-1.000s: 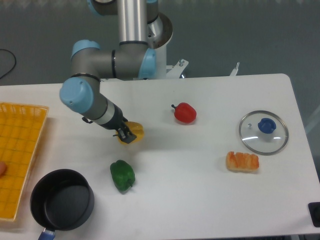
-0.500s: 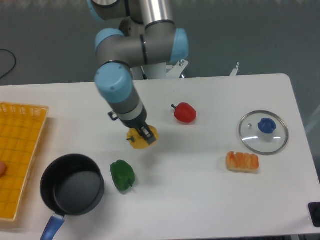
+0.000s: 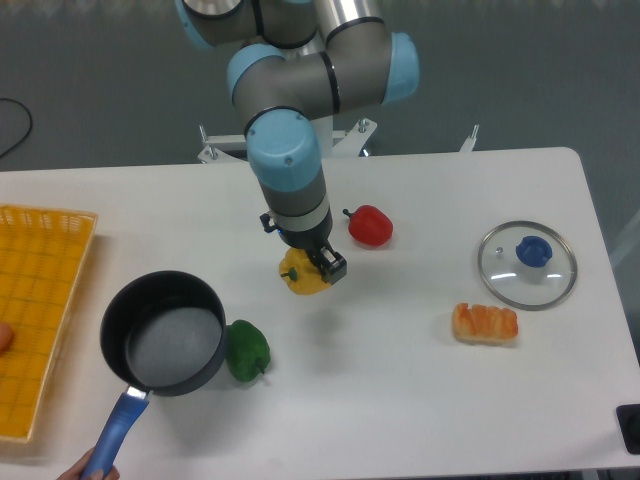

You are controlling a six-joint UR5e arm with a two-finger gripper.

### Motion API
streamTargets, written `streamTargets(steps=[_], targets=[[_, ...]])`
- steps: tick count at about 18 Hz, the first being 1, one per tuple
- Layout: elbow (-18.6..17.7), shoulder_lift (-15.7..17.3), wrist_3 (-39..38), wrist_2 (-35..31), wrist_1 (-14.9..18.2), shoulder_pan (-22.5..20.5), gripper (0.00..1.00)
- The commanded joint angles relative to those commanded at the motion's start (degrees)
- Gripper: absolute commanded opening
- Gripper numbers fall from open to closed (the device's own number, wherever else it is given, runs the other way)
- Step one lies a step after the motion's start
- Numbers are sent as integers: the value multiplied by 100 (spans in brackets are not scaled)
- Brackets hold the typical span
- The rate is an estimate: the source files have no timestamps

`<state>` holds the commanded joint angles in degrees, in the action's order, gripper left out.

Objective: Pick up the yellow pepper
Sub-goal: 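Lift the held yellow pepper up off the table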

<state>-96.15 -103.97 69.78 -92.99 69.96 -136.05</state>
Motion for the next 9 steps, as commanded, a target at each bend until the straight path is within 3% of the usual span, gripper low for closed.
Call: streamTargets(steps=[9], targets=[[-62, 79, 9, 9, 26, 9, 63]])
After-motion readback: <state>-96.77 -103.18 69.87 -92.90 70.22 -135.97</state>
